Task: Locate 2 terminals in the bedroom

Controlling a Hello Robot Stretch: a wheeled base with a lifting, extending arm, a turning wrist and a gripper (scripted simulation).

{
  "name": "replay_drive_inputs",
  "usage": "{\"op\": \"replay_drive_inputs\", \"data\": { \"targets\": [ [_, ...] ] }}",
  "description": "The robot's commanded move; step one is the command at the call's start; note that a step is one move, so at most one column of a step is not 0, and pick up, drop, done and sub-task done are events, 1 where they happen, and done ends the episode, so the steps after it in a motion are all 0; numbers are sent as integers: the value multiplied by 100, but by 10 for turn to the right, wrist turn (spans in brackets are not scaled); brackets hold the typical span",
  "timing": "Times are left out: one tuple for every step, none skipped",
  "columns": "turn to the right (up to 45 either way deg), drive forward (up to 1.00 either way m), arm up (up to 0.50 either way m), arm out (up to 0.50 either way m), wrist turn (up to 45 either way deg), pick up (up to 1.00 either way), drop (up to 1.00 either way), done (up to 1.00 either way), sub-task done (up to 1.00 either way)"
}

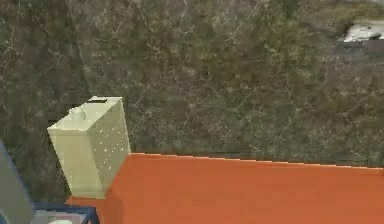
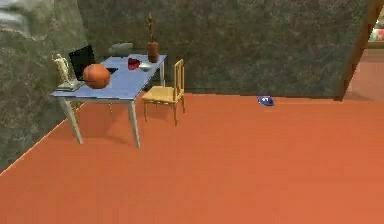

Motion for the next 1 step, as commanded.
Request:
{"op": "replay_drive_inputs", "data": {
  "targets": [
    [0, 100, 0, 0, 0, 0, 0, 0, 0]
  ]
}}
